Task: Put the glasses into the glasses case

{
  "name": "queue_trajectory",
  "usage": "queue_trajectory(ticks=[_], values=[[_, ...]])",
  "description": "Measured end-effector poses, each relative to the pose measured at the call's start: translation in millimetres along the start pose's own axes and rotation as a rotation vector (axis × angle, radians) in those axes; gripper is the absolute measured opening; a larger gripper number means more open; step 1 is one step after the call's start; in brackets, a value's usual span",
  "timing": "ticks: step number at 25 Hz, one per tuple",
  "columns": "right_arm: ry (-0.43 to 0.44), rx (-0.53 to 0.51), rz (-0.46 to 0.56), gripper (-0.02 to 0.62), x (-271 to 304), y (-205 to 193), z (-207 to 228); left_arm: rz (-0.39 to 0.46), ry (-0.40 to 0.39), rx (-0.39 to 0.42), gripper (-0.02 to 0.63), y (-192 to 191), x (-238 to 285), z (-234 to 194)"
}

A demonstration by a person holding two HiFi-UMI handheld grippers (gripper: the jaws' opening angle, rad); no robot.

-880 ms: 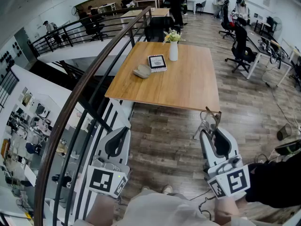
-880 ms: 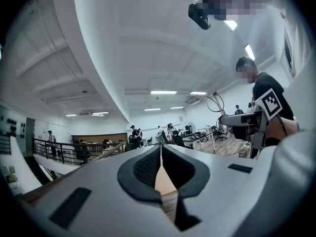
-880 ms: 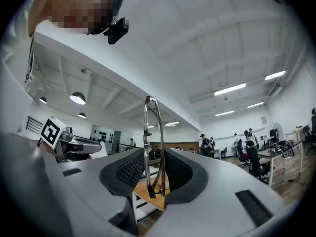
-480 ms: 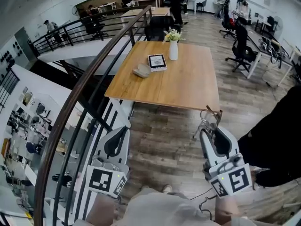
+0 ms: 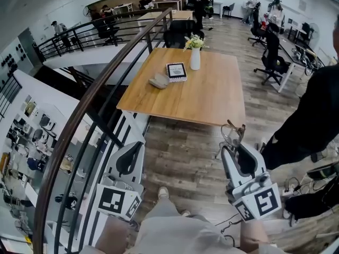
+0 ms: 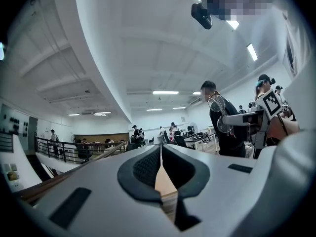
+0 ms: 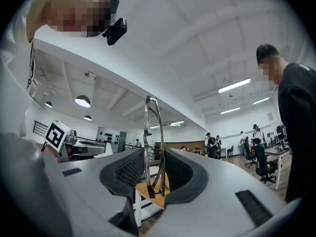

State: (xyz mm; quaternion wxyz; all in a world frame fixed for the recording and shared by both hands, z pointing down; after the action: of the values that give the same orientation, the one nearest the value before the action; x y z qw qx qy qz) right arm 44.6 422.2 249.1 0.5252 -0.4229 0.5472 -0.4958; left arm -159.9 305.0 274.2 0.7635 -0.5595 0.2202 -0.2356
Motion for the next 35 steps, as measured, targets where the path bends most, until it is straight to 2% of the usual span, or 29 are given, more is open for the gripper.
queue_trajectory(ticks=[11, 16, 21, 31, 35], values=[[-0.025, 0.020, -0.017, 0.143, 20.4, -40.8, 23.1, -0.011, -0.005, 0.011, 0.026, -42.6, 34.4, -5.4], [-0.024, 0.022, -0.050, 0.143, 36.2, -39.4, 24.8, -0.022, -0.021, -0.013, 0.026, -42.2, 47.2, -14.8], [-0.026, 0.034, -0.063, 0.143, 94.6, -52.1, 49.0, -0.036, -0.036, -0.020, 0.026, -61.7, 97.6, -46.4], [-0.063, 0.078, -0.123, 0.143, 193.5, -76.0, 70.4, -0.077, -0.088, -0.023, 0.026, -87.6, 172.9, -116.6], [-0.073, 0.084, -0.148, 0.143, 248.0, -87.6, 94.9, -0.093, -0.098, -0.026, 0.026, -103.8, 220.5, -148.4]])
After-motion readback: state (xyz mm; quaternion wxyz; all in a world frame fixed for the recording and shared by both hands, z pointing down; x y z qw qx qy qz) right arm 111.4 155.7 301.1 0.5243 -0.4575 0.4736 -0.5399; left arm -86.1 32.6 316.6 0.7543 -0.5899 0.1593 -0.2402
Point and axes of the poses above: the fingertips, and each gripper's own axes: x forward along the fingers, z to its right, y out of its top, the point moved 1 cm from there along -x, backward along the fingers, and after that the axes turned 6 degrees about x, right-handed, at the moved point
